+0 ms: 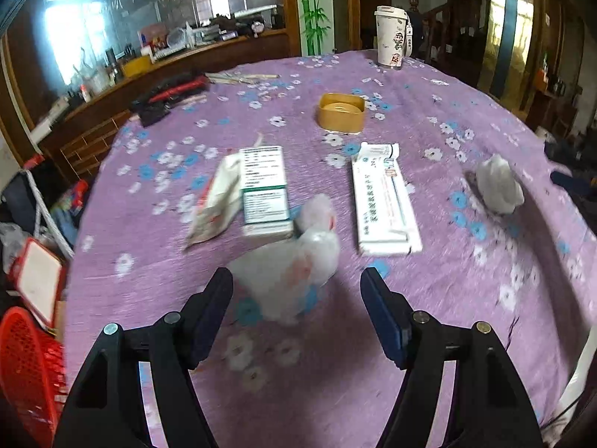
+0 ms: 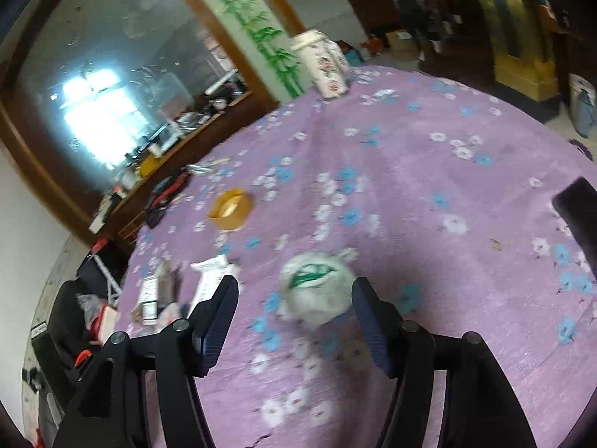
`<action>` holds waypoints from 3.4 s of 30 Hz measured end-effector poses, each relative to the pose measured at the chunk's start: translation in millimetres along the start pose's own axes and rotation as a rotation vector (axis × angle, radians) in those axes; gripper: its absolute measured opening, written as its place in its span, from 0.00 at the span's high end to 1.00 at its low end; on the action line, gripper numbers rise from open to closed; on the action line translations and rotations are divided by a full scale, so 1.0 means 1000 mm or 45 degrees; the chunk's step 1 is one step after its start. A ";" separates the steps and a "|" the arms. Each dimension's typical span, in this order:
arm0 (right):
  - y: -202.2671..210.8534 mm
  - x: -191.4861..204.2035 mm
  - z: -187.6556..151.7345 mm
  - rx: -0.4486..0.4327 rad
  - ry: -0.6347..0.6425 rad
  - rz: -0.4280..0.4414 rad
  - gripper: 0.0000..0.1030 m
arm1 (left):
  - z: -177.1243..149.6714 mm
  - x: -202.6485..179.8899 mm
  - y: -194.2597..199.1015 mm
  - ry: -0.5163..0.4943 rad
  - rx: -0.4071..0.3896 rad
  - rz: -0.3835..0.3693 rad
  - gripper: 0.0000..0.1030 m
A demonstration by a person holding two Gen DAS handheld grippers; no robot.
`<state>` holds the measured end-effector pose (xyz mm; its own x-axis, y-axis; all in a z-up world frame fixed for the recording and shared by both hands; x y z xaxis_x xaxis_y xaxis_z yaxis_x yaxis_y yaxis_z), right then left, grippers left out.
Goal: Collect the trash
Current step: 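Grasp the white plastic bag with the left tool while the right tool grasps the white cloth ball, then lift the plastic bag and cloth ball and carry them toward the red basket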
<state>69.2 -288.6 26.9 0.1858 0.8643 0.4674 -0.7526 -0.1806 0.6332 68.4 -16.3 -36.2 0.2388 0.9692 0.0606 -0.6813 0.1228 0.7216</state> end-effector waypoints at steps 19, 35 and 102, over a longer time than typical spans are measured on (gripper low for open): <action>-0.062 -0.005 -0.026 0.069 0.190 -0.168 0.40 | 0.004 -0.009 -0.037 0.150 -0.061 -0.141 0.75; -0.012 0.080 -0.021 -0.318 0.581 0.006 0.63 | 0.026 0.009 -0.004 0.173 -0.279 -0.081 0.75; 0.019 0.208 -0.126 0.032 0.659 0.406 0.62 | -0.049 0.109 0.118 0.411 -0.346 0.088 0.74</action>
<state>14.1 -53.4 58.0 -0.3826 0.8806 0.2796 -0.7043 -0.4739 0.5286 -19.8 114.3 22.3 -0.0132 0.9890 -0.1473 -0.8562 0.0649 0.5125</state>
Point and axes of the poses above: each gripper's, at about its wrist camera, not at the fingertips, and y roughly against the way its jaws point, x to its left, z to its top, the point moved 10 cm from there along -y, roughly the way its jaws point, and after that the axes turned 5 degrees about -x, right-handed, at the moved point
